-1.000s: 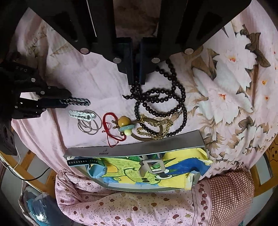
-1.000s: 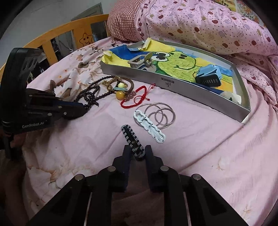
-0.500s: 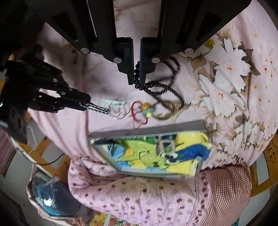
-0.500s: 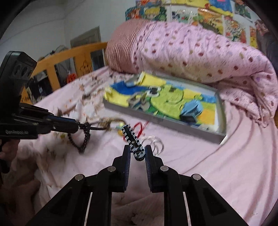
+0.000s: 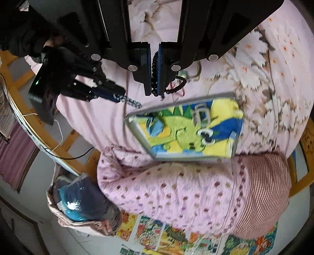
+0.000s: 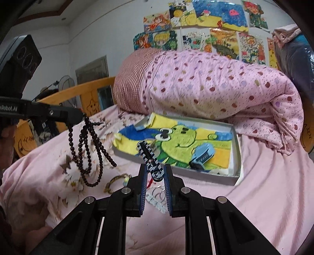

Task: Organize jewelry
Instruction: 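Lower the bead bracelets and striped clip into the tray and open both grippers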

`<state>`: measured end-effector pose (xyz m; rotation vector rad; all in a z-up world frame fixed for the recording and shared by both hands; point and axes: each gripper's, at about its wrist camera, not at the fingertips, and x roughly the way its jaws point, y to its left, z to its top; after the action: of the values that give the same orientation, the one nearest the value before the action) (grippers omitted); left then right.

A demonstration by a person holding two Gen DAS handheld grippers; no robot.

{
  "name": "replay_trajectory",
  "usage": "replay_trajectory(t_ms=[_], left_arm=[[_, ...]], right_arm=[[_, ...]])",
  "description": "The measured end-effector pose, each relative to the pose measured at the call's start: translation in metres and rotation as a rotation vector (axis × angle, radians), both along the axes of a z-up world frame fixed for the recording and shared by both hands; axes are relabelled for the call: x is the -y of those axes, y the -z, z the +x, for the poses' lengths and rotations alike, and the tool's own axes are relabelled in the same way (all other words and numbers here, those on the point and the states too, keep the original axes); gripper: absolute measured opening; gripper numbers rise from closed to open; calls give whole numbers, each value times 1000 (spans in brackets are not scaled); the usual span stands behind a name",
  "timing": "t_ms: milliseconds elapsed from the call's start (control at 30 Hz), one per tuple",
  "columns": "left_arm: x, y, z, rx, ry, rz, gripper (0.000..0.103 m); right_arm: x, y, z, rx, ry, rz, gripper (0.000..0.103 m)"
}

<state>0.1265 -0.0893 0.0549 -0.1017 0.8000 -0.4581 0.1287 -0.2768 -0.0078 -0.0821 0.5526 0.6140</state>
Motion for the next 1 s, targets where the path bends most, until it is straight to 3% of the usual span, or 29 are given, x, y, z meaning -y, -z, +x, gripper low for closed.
replay_trajectory(t_ms=[233, 533, 700, 1000], left_arm=[[15, -18, 21, 78, 22, -17, 3], [34, -13, 82, 148, -22, -21, 3], [44, 10, 113, 144, -56, 0, 3], [50, 82, 148, 10, -102, 24, 3]], right_arm=[[13, -4, 19, 34, 98, 48, 16], [43, 15, 73, -1, 251, 92, 16], [45, 34, 91, -62, 268, 71, 16], [53, 58, 111, -146, 290, 59, 16]])
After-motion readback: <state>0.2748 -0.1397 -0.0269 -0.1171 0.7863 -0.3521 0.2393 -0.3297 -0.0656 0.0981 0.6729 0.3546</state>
